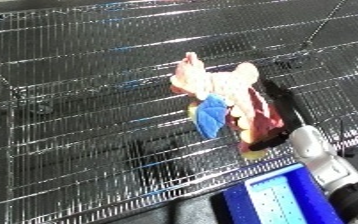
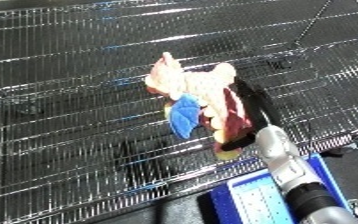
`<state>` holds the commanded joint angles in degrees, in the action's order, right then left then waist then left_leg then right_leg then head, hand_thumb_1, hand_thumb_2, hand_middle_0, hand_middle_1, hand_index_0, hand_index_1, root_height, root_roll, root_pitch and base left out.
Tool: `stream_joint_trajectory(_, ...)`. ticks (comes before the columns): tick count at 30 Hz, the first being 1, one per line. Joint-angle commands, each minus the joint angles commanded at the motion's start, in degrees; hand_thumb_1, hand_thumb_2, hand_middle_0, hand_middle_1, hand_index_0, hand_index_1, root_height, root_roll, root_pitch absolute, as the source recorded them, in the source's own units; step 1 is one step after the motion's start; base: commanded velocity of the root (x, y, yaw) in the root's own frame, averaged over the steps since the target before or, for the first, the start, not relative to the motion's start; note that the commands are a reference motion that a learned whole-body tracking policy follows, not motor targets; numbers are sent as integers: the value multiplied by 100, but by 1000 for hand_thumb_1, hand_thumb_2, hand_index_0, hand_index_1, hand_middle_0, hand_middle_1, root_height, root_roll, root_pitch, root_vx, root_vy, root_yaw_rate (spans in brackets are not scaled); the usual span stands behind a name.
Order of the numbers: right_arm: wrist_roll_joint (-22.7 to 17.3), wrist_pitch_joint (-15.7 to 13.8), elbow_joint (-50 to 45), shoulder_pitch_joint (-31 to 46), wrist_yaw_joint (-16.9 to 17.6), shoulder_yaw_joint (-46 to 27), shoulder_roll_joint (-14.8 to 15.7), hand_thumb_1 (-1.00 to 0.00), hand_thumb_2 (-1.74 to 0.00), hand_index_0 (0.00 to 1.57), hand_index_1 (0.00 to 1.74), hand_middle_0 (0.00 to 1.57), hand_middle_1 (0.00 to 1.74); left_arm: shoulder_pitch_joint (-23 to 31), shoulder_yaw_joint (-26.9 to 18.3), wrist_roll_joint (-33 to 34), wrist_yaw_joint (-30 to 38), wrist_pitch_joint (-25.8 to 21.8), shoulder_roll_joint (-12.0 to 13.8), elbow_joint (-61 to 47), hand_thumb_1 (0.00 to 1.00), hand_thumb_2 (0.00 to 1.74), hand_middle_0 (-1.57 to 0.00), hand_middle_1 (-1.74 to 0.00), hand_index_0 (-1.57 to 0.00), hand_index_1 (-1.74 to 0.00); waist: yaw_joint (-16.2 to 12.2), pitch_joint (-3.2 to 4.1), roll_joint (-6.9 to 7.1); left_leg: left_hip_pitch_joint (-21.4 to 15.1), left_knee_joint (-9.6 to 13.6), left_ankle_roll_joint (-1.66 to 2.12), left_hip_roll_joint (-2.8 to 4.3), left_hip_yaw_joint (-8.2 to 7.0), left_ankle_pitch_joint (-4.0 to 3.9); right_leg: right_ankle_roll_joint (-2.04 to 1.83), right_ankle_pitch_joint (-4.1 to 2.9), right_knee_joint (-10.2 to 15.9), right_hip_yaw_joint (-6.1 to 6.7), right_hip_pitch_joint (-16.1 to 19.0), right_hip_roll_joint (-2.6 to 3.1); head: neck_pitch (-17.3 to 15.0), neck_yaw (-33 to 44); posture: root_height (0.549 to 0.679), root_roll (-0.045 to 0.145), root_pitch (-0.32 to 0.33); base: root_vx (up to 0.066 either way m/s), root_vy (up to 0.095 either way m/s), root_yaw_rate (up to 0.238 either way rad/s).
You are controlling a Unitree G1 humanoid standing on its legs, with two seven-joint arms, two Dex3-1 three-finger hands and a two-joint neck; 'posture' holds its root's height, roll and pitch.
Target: Pick up the object and place it into the box
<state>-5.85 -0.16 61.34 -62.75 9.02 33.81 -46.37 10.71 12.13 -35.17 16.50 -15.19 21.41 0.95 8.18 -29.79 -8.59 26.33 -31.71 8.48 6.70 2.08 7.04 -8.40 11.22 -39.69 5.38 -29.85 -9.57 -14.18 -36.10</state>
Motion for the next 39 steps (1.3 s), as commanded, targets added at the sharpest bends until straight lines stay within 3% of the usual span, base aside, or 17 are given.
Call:
stream_joint_trajectory(6, 82, 40, 240, 276, -86, -91, 198, 0, 0, 0, 0, 0, 0, 37, -6, 58, 32, -18, -25, -1, 1000, 1740, -1570, -1740, -1570, -1740, 37, 0, -27, 12, -18, 0, -2, 19, 26, -8, 10, -19, -20, 9, -16, 60, 50, 636, 46, 49, 13, 1, 18)
stream_joint_trajectory(17, -108, 61, 252, 540, -55, -288, 482, -550, -957, 864, 957, 864, 957, -52, -22, 82, 87, 1, -56, 68, 1000, 1740, -1570, -1740, -1570, -1740, -15, 0, 45, -84, 55, 18, 33, -14, 29, -12, 16, 38, -31, 115, -13, -46, 176, 638, 47, 45, -6, 5, -13)
stream_joint_trajectory(25, -141, 45, 209, 586, 28, -334, 431, -950, -1653, 1492, 1653, 1492, 1653, -92, 18, 43, -3, -32, -37, 139, 1000, 1740, -1570, -1740, -1570, -1740, -12, 0, 86, -178, 91, 44, 42, 2, 13, -10, 26, 36, -62, 223, -36, -151, 163, 639, 48, 29, -33, -9, 23)
stream_joint_trajectory(33, -302, -18, -66, 724, 130, -487, 389, -950, -1653, 1492, 1653, 1492, 1653, -224, 16, 68, -22, 9, -58, 271, 1000, 1740, -1570, -1740, -1570, -1740, -62, 0, 151, -327, 130, 53, 70, -8, -5, -11, 32, 42, -88, 369, -48, -155, 220, 639, 49, 5, -42, -11, 7)
stream_joint_trajectory(39, -501, -285, -1292, 1378, 557, -1091, 285, -950, -1653, 1492, 1653, 1492, 1653, -299, -58, 173, 60, 43, -99, 398, 1000, 1740, -1570, -1740, -1570, -1740, -236, 0, 245, -505, 172, 26, 103, -45, -12, -25, 32, 51, -102, 521, -66, -163, 397, 638, 50, -26, -36, -3, -21)
